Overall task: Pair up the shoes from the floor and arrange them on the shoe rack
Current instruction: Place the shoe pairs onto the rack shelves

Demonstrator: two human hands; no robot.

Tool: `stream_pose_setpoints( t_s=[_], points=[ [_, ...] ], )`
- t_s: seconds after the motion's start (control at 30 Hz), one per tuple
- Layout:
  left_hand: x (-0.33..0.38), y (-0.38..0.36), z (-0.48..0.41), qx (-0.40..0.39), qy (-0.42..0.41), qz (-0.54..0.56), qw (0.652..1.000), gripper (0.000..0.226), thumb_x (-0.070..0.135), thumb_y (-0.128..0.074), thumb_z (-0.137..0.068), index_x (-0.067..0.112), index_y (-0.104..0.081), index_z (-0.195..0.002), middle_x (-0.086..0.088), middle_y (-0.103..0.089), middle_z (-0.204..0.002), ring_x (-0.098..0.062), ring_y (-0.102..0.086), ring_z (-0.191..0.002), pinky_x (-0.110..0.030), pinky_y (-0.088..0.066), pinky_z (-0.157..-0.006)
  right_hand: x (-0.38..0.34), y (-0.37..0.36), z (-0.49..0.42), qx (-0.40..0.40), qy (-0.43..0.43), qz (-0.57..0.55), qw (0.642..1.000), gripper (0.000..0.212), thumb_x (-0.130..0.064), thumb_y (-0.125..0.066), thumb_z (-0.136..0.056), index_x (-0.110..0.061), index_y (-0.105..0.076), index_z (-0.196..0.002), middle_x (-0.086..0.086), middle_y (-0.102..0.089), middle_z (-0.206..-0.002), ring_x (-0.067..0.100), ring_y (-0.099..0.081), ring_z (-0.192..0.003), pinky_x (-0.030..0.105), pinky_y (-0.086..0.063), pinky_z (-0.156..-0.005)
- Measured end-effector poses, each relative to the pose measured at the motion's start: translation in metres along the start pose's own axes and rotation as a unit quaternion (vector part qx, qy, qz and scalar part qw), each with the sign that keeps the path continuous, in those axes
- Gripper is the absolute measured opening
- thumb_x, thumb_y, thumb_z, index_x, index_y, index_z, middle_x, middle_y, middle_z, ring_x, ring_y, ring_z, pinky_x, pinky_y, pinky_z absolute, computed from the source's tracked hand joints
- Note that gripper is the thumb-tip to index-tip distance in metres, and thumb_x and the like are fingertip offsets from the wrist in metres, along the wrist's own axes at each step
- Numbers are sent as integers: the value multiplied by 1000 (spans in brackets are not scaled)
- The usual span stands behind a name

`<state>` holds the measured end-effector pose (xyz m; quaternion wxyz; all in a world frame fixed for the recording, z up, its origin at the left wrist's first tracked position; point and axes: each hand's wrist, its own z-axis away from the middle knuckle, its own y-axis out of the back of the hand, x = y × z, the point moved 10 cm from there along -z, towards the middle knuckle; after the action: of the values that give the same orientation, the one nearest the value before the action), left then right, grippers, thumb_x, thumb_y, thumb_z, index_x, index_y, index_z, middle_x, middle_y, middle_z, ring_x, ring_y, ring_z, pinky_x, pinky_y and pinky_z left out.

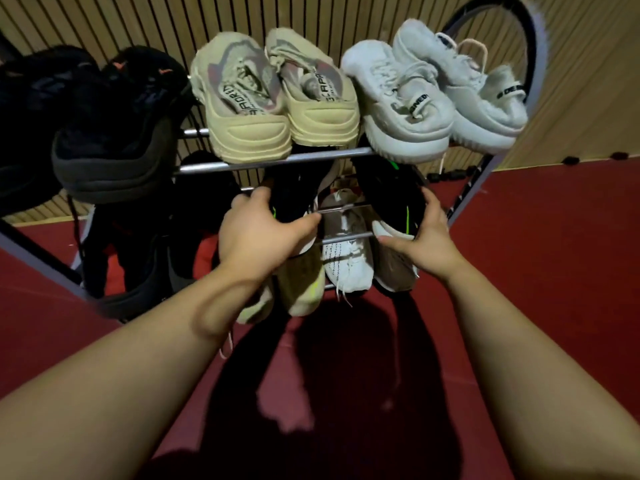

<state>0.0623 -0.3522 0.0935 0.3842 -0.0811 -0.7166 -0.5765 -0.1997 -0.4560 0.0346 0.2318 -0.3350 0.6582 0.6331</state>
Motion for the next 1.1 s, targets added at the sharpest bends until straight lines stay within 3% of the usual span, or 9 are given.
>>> stream_pose_setpoints(
  t_s=[0.17,0.3,0.43,0.6,0.77,0.83,0.97,1.03,1.1],
  points=[
    [20,-62,-12,-54,52,12,997,80,65,-61,-76,15,-43,-136,-21,-48,-130,-38,-47,-121,-36,-38,-101,6,-1,10,-7,31,-18,999,95,-27,-76,-78,-12,-15,-149,10,-23,-153,22,-22,-142,30,-20,-114],
    [35,-99,-4,-173,-8,-41,984,97,57,-68,-76,28,-14,-151,-20,-18,-151,-37,-25,-138,-33,-25,-111,3,-3,15,4,60,-11,998,90,-35,-69,-80,-8,-17,-149,10,-25,-153,23,-23,-142,24,-19,-111],
    [23,-104,2,-248,-95,-51,963,112,38,-78,-73,37,3,-150,-19,10,-157,-33,-7,-146,-28,-16,-114,7,-3,18,-5,77,-20,997,95,-53,-57,-74,-10,-18,-149,8,-27,-153,22,-25,-141,32,-22,-114],
    [29,-110,-10,-205,-148,-19,967,108,45,-77,-72,35,-3,-151,-20,-4,-157,-31,-13,-145,-28,-18,-114,9,-2,10,9,77,-59,995,94,-54,-58,-73,-12,-20,-148,6,-28,-153,21,-28,-141,45,-26,-115],
    [38,-121,-6,-161,-152,17,975,106,46,-72,-77,25,0,-152,-20,-20,-149,-32,-25,-139,-31,-27,-107,16,-5,10,34,44,-48,997,85,-48,-56,-77,-9,-25,-146,7,-30,-150,19,-28,-139,33,-23,-115],
    [31,-113,7,-119,-209,-5,971,100,49,-65,-80,21,-3,-152,-20,-24,-149,-33,-30,-136,-35,-30,-107,16,-6,21,64,34,-25,997,76,-40,-54,-84,-7,-25,-146,9,-30,-150,22,-27,-139,32,-22,-115],
    [-10,-119,61,-94,-437,-107,888,81,49,-48,-81,14,-16,-147,-28,-21,-152,-43,-21,-141,-49,-25,-112,32,-11,56,140,-44,15,989,73,-36,-51,-89,-1,-22,-146,18,-29,-148,30,-23,-139,34,-16,-113],
    [-60,-130,84,-113,-481,-170,852,82,48,-53,-80,13,-20,-147,-27,-26,-150,-44,-22,-140,-60,-28,-109,47,-23,79,140,-143,12,980,71,-34,-54,-94,-4,-19,-147,21,-26,-149,32,-19,-140,33,-14,-113],
    [-115,-133,94,-138,-468,-221,844,92,47,-65,-70,14,-26,-146,-27,-28,-149,-45,-21,-138,-64,-29,-105,56,-47,103,63,-229,59,970,74,-33,-57,-93,-7,-16,-148,24,-24,-148,35,-20,-139,34,-15,-113]
  ],
)
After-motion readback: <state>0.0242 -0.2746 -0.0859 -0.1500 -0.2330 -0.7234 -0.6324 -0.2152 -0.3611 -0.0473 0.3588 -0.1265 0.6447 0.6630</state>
